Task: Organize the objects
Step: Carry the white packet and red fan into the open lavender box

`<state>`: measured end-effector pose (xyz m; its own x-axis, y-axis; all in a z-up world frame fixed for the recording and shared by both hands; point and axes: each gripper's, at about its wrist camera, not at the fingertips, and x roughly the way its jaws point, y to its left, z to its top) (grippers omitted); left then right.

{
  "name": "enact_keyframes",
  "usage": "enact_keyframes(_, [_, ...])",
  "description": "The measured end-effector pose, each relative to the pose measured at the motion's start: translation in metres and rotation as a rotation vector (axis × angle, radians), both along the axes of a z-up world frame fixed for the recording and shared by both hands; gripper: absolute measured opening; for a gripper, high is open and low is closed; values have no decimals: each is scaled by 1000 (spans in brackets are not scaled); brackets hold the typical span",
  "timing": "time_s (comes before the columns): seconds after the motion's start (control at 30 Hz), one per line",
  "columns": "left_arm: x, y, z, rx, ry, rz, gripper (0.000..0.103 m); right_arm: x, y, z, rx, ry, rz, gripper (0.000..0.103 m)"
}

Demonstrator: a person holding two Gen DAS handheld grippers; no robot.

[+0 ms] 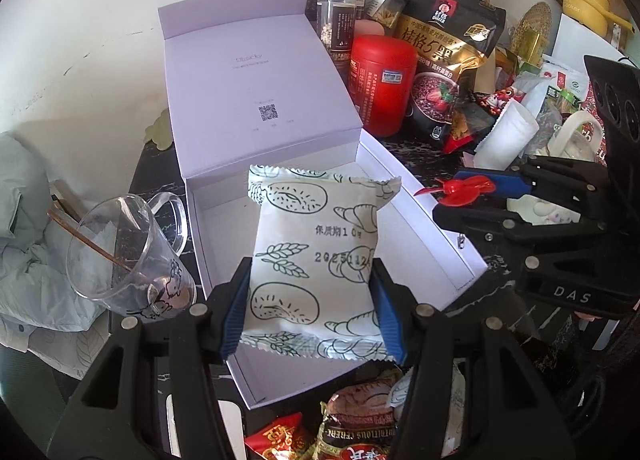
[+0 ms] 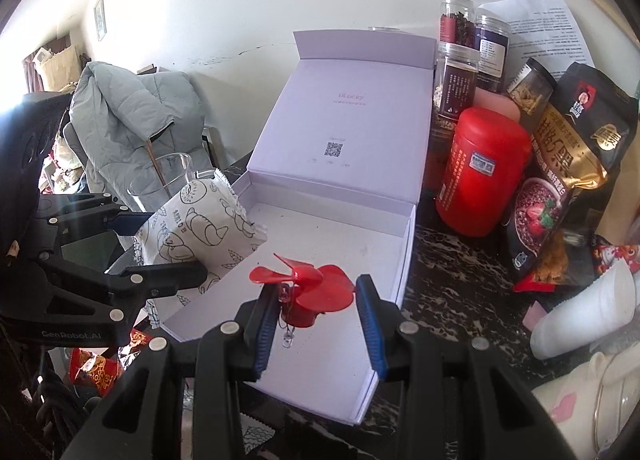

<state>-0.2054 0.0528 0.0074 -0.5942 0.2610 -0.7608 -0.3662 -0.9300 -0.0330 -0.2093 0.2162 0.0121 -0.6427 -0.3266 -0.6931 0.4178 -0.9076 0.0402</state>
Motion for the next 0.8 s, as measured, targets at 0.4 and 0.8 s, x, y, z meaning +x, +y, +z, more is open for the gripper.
enact_keyframes(0.4, [-39,3,-5,-42,-9,24,54,-40,-2,1,5,6,-1,39])
enact_keyframes(0.8, [-66,12,-18,-78,-58,57,54,-76,1,-6,2,-2,-20,39])
